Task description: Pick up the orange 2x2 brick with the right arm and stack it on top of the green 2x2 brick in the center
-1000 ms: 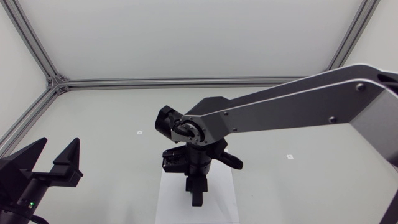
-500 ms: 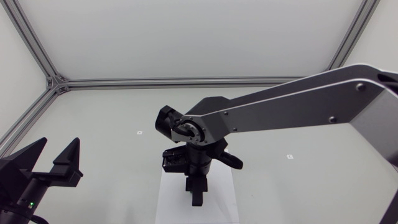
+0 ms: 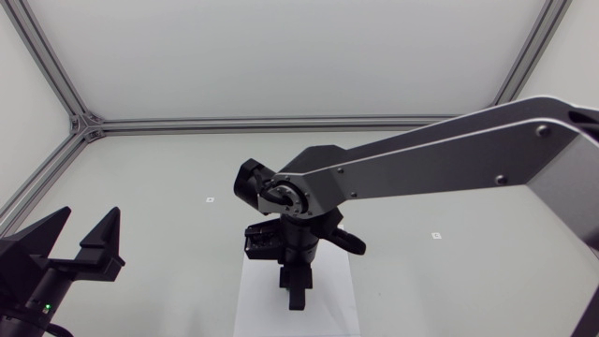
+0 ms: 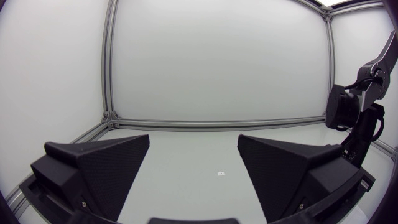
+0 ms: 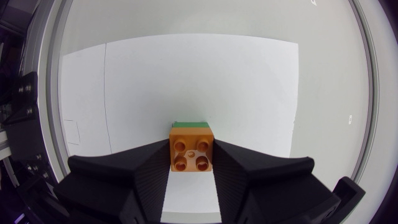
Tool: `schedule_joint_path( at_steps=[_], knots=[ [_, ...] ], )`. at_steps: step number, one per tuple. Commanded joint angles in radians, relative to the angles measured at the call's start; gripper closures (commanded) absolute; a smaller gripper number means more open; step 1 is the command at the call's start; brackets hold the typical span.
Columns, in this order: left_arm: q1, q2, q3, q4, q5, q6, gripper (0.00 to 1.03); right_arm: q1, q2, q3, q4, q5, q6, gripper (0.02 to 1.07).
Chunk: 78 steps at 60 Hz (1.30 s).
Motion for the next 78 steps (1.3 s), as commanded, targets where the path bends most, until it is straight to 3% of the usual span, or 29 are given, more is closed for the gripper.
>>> schedule_joint_path(
  at_steps=[1,32,47,55,78],
  knots=[
    [0.005,-0.008,-0.041,-0.015,0.004,0.013,0.04,-0.006,0.047,-0.041,-0.029,0.01,-0.001,0.66],
    [0.005,-0.008,-0.041,-0.015,0.004,0.013,0.04,-0.007,0.047,-0.032,-0.033,0.011,0.005,0.5],
    [0.005,-0.008,-0.041,-0.015,0.004,0.013,0.04,-0.009,0.053,-0.019,-0.029,0.011,0.011,0.52],
    [0.005,-0.008,-0.041,-0.015,0.004,0.013,0.04,-0.01,0.058,-0.01,-0.021,0.005,0.013,0.65],
    [0.005,-0.008,-0.041,-0.015,0.004,0.013,0.04,-0.017,0.07,0.022,-0.015,0.002,0.014,0.65]
  ],
)
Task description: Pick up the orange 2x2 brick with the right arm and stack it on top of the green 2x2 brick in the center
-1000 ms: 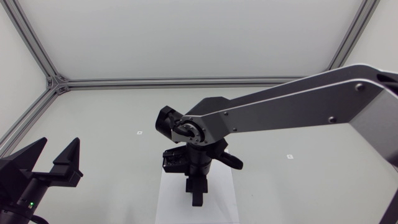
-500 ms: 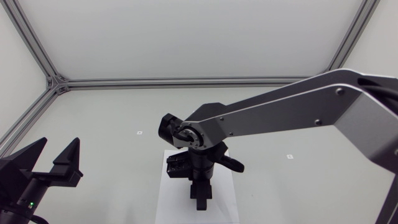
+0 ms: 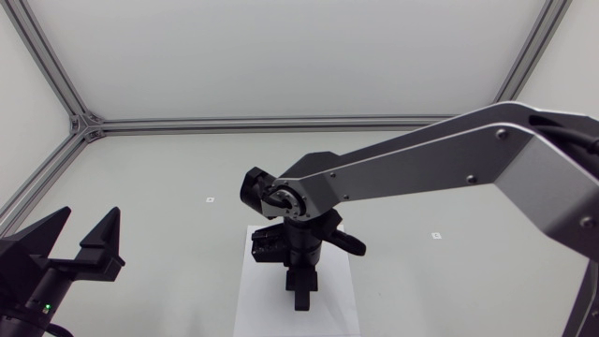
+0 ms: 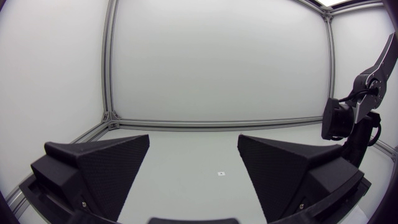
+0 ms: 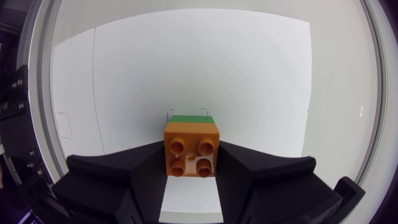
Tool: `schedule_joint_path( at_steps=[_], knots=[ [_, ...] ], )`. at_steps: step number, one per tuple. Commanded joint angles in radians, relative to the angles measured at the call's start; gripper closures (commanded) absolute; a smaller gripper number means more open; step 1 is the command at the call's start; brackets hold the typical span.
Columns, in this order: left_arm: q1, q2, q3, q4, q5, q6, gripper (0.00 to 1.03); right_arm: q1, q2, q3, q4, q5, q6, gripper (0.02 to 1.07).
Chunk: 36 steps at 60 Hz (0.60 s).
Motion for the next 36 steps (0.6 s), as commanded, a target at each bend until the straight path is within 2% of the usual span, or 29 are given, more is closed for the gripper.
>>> schedule_joint_path(
  at_steps=[1,36],
  knots=[
    [0.005,-0.008,-0.041,-0.015,0.004,0.013,0.04,0.003,0.026,0.018,0.003,-0.003,0.013,0.65],
    [0.005,-0.008,-0.041,-0.015,0.004,0.013,0.04,0.025,0.025,0.012,0.011,-0.012,0.026,0.65]
  ],
)
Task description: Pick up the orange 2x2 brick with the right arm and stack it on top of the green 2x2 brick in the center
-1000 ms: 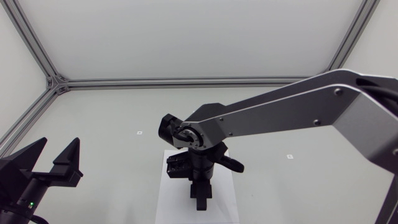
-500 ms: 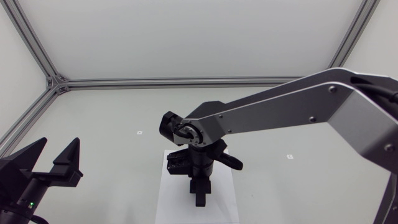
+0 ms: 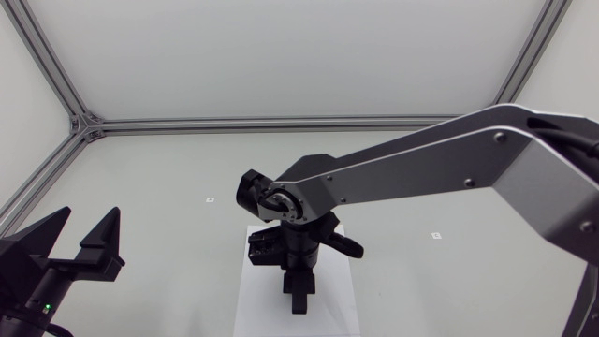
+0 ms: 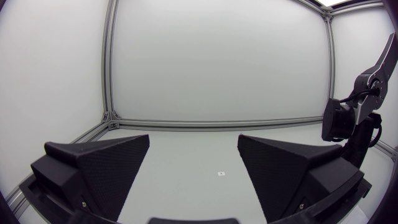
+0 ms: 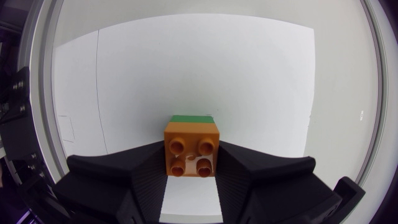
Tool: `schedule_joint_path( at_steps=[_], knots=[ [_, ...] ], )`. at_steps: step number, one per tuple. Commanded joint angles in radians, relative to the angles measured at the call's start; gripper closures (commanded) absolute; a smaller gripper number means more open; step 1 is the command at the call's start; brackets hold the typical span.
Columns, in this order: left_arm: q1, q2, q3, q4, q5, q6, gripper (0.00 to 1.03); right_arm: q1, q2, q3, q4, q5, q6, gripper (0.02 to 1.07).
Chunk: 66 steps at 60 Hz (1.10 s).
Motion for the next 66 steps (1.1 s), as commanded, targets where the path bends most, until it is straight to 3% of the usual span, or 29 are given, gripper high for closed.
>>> schedule_joint_path(
  at_steps=[1,66],
  knots=[
    [0.005,-0.008,-0.041,-0.015,0.004,0.013,0.04,0.008,0.023,0.011,0.007,-0.008,0.018,0.65],
    [0.005,-0.008,-0.041,-0.015,0.004,0.013,0.04,-0.011,-0.006,-0.042,-0.005,-0.006,-0.025,0.65]
  ],
)
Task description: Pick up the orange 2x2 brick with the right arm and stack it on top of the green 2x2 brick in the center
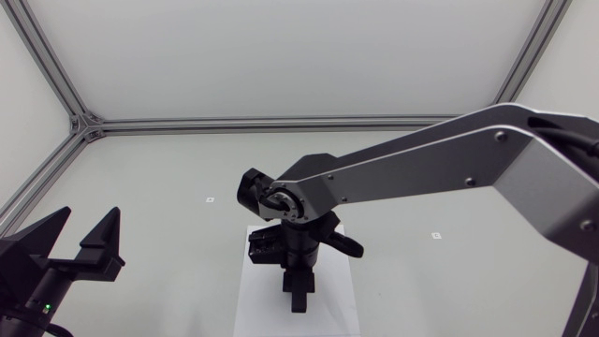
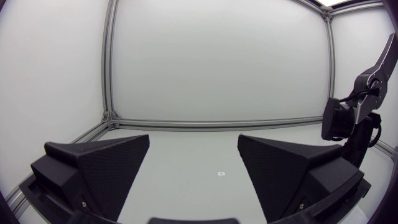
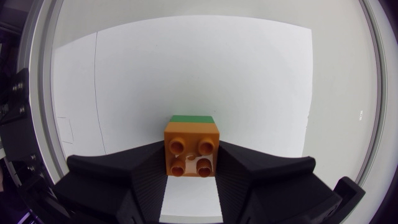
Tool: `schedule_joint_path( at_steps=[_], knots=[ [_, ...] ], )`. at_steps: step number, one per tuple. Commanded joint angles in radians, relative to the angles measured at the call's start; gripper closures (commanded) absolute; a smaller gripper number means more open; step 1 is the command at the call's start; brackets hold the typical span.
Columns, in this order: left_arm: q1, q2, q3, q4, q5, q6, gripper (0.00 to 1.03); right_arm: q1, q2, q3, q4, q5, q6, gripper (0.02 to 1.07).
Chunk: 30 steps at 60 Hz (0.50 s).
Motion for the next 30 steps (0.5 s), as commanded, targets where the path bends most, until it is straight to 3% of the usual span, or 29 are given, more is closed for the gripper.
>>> schedule_joint_path(
  at_steps=[1,30],
  knots=[
    [0.005,-0.008,-0.041,-0.013,0.004,0.013,0.04,-0.005,-0.008,-0.039,-0.015,-0.003,-0.024,0.65],
    [0.005,-0.008,-0.041,-0.015,0.006,0.013,0.04,-0.005,0.003,-0.036,-0.018,-0.002,-0.031,0.65]
  ],
)
